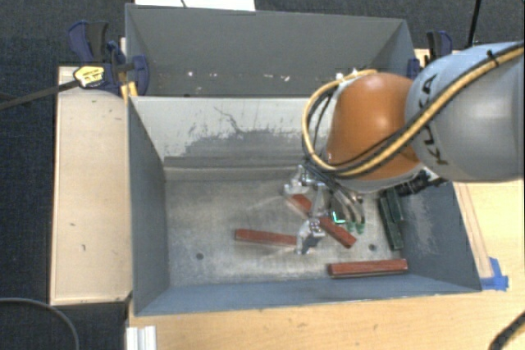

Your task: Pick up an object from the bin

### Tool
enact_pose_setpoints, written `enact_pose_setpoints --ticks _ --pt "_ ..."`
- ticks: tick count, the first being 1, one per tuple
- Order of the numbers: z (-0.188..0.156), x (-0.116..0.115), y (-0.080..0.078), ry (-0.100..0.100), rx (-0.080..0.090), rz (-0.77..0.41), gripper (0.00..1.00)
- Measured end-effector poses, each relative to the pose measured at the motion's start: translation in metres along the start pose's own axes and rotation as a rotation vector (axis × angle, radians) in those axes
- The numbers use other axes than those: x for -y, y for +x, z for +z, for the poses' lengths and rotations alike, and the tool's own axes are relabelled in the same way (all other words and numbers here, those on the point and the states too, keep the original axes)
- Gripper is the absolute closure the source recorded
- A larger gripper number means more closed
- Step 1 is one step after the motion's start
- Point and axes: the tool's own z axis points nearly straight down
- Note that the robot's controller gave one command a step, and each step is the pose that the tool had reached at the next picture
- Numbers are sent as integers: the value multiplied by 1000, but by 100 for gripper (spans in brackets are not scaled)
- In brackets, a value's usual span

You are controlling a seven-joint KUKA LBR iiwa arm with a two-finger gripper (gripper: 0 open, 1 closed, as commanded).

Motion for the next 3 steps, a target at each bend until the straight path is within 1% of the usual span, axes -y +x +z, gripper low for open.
enact_pose_setpoints --ticks 1,2,3 --pt "-4 0 -2 -1 8 2 0" --pt "70 -13 9 -3 17 66 100" --pt "70 -13 9 -3 17 68 100"
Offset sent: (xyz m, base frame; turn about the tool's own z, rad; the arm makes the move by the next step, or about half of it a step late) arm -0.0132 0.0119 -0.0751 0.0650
